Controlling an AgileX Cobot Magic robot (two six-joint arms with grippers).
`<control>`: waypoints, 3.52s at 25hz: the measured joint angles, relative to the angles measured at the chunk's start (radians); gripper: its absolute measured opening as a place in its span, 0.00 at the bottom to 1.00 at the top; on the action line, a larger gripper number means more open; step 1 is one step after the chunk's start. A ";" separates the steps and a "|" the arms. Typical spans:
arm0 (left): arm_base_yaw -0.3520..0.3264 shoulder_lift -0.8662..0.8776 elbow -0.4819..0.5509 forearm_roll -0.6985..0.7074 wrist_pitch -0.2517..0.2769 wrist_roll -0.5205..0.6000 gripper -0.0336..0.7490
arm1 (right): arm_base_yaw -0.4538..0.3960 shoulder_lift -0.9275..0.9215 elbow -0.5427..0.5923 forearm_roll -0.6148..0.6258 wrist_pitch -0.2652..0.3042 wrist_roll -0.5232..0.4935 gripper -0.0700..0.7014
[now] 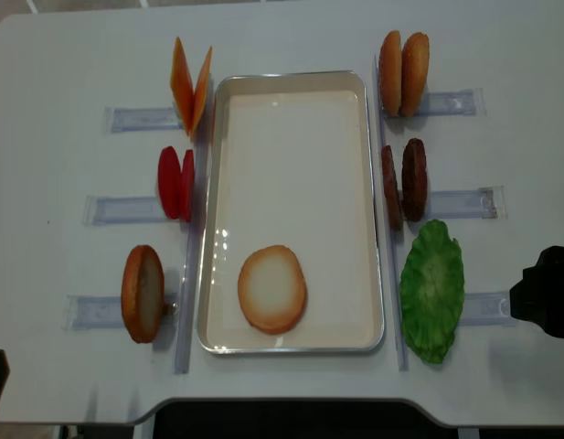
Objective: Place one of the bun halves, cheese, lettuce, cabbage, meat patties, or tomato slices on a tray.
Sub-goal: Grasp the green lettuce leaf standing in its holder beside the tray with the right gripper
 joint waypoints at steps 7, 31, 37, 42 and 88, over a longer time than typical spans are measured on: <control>0.000 0.000 0.000 0.000 0.000 0.000 0.64 | 0.082 0.070 -0.002 0.035 -0.046 0.057 0.74; 0.000 0.000 0.000 -0.001 0.000 0.000 0.64 | 0.317 0.287 -0.078 0.025 -0.249 0.150 0.74; 0.000 0.000 0.000 -0.001 0.000 0.000 0.64 | 0.315 0.318 -0.079 -0.059 -0.248 0.153 0.74; 0.000 0.000 0.000 -0.001 0.000 0.000 0.64 | 0.275 0.319 -0.079 -0.079 -0.234 0.153 0.74; 0.000 0.000 0.000 -0.001 0.000 0.000 0.64 | 0.267 0.435 -0.080 -0.105 -0.267 0.062 0.25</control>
